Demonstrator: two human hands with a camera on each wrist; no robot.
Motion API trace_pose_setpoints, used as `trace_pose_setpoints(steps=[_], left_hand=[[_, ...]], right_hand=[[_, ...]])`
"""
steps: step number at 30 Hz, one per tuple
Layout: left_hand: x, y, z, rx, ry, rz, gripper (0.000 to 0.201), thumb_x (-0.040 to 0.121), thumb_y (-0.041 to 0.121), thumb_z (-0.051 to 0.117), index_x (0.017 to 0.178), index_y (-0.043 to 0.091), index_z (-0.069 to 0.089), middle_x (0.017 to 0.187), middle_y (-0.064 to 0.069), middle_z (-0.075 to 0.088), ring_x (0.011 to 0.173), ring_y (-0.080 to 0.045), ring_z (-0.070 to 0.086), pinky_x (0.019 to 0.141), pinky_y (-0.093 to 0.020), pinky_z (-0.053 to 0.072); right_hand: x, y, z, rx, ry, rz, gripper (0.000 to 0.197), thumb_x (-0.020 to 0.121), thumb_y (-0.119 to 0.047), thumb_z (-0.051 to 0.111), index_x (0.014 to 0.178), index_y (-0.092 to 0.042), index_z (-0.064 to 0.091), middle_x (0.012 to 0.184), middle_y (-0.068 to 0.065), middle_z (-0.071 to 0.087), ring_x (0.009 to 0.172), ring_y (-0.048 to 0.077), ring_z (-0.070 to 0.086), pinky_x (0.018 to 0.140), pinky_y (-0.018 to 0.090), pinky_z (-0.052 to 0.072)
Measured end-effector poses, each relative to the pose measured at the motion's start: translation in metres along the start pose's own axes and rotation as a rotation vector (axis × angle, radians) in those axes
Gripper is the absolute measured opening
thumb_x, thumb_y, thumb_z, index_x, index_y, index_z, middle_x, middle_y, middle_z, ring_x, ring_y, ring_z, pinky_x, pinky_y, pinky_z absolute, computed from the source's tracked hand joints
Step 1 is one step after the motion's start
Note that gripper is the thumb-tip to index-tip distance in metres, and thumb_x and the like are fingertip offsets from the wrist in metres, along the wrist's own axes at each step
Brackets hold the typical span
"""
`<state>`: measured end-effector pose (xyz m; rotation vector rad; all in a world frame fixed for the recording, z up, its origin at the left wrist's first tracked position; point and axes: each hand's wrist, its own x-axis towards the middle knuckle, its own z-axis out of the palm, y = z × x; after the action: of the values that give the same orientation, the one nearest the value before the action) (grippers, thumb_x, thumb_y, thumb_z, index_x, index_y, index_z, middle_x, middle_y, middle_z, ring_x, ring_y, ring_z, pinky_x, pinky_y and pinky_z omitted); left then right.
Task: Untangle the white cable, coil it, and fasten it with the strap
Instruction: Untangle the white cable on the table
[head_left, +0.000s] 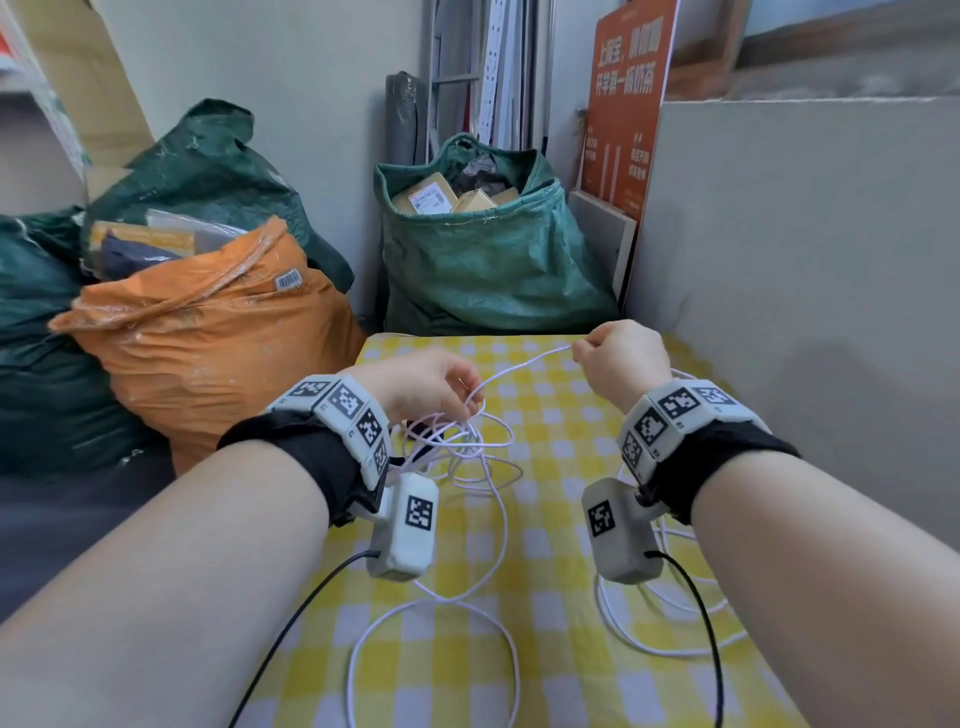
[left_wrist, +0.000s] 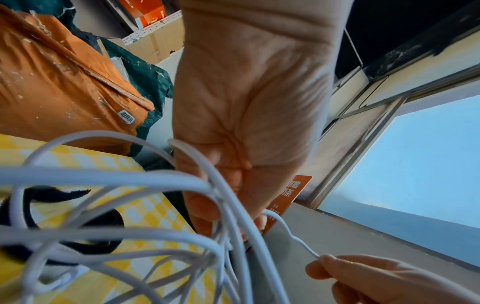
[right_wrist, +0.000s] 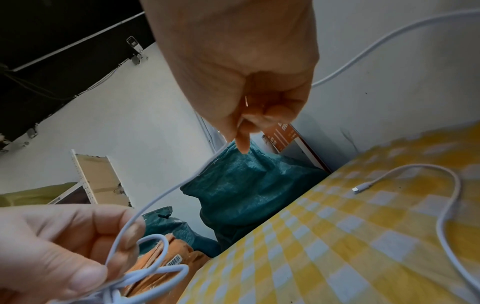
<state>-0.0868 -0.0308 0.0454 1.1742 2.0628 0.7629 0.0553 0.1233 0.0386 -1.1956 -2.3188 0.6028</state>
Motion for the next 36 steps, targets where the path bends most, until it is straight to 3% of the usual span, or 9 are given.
trace_pose_setpoints(steps=[4, 7, 10, 13, 19, 23, 27, 32, 36], left_hand=[[-0.001, -0.004, -0.004, 0.008, 0.054, 0.014, 0.025, 0.075, -0.013, 0.057, 0.077, 0.012, 0.060, 0.077, -0.001, 0.062, 0.075, -0.020, 0.057, 0.079, -0.037, 0.051], [-0.004, -0.004, -0.008, 0.057, 0.062, 0.017, 0.020, 0.073, -0.003, 0.061, 0.075, 0.017, 0.060, 0.079, -0.004, 0.062, 0.075, -0.023, 0.057, 0.073, -0.036, 0.048], [-0.010, -0.004, -0.010, 0.060, 0.046, 0.012, 0.016, 0.058, 0.012, 0.065, 0.073, 0.015, 0.061, 0.081, -0.008, 0.058, 0.077, -0.025, 0.054, 0.074, -0.038, 0.045], [-0.016, -0.005, -0.012, -0.022, 0.017, 0.028, 0.017, 0.053, 0.012, 0.061, 0.070, 0.011, 0.060, 0.074, -0.005, 0.052, 0.075, -0.022, 0.048, 0.074, -0.035, 0.039], [-0.025, -0.005, -0.013, -0.155, 0.103, 0.010, 0.016, 0.061, 0.004, 0.065, 0.073, 0.014, 0.068, 0.079, -0.007, 0.058, 0.082, -0.020, 0.055, 0.079, -0.033, 0.044], [-0.021, -0.002, -0.010, -0.114, 0.164, -0.003, 0.017, 0.075, -0.003, 0.061, 0.073, 0.013, 0.066, 0.073, -0.005, 0.059, 0.065, -0.016, 0.057, 0.055, -0.021, 0.047], [-0.016, -0.004, -0.005, -0.069, 0.234, -0.055, 0.021, 0.085, -0.003, 0.052, 0.078, 0.011, 0.064, 0.063, -0.008, 0.059, 0.039, -0.010, 0.050, 0.040, -0.016, 0.038], [-0.011, -0.012, -0.002, -0.170, 0.245, -0.118, 0.024, 0.090, -0.004, 0.045, 0.080, 0.012, 0.060, 0.070, -0.011, 0.059, 0.063, -0.021, 0.053, 0.046, -0.021, 0.041], [-0.015, -0.021, -0.009, -0.195, 0.218, -0.150, 0.023, 0.087, -0.012, 0.049, 0.087, 0.008, 0.059, 0.072, -0.010, 0.060, 0.058, -0.017, 0.056, 0.045, -0.021, 0.050]], right_hand=[[-0.007, -0.025, 0.002, -0.049, -0.159, -0.132, 0.036, 0.091, -0.023, 0.047, 0.124, -0.027, 0.060, 0.119, 0.005, 0.064, 0.095, 0.027, 0.065, 0.085, 0.029, 0.050], [-0.020, -0.054, 0.010, -0.145, -0.285, -0.354, 0.051, 0.090, -0.027, 0.053, 0.140, -0.030, 0.043, 0.134, 0.006, 0.050, 0.091, 0.024, 0.064, 0.083, 0.030, 0.049], [-0.031, -0.073, 0.015, -0.058, -0.417, -0.367, 0.042, 0.087, -0.030, 0.057, 0.129, -0.025, 0.054, 0.118, 0.004, 0.060, 0.073, 0.018, 0.063, 0.065, 0.029, 0.055], [-0.034, -0.080, 0.014, -0.067, -0.445, -0.374, 0.027, 0.088, -0.036, 0.059, 0.106, -0.018, 0.067, 0.093, 0.003, 0.067, 0.070, 0.018, 0.064, 0.062, 0.030, 0.058], [-0.031, -0.080, 0.011, -0.147, -0.329, -0.430, 0.038, 0.084, -0.047, 0.062, 0.074, -0.011, 0.058, 0.062, -0.001, 0.048, 0.059, 0.016, 0.044, 0.050, 0.022, 0.033], [-0.032, -0.070, 0.017, 0.051, -0.192, -0.401, 0.038, 0.084, -0.035, 0.062, 0.060, -0.010, 0.046, 0.058, 0.001, 0.041, 0.064, 0.023, 0.045, 0.051, 0.027, 0.035], [-0.022, -0.051, 0.006, 0.190, -0.069, -0.289, 0.029, 0.088, -0.024, 0.055, 0.065, -0.006, 0.051, 0.064, 0.009, 0.047, 0.082, 0.036, 0.064, 0.077, 0.042, 0.053], [-0.014, -0.027, -0.004, 0.153, 0.054, -0.224, 0.032, 0.089, -0.022, 0.050, 0.060, -0.009, 0.046, 0.068, 0.012, 0.053, 0.080, 0.034, 0.063, 0.076, 0.035, 0.050], [-0.007, -0.014, -0.003, 0.079, 0.088, -0.131, 0.029, 0.089, -0.019, 0.047, 0.063, -0.007, 0.047, 0.065, 0.010, 0.053, 0.074, 0.028, 0.051, 0.062, 0.027, 0.033]])
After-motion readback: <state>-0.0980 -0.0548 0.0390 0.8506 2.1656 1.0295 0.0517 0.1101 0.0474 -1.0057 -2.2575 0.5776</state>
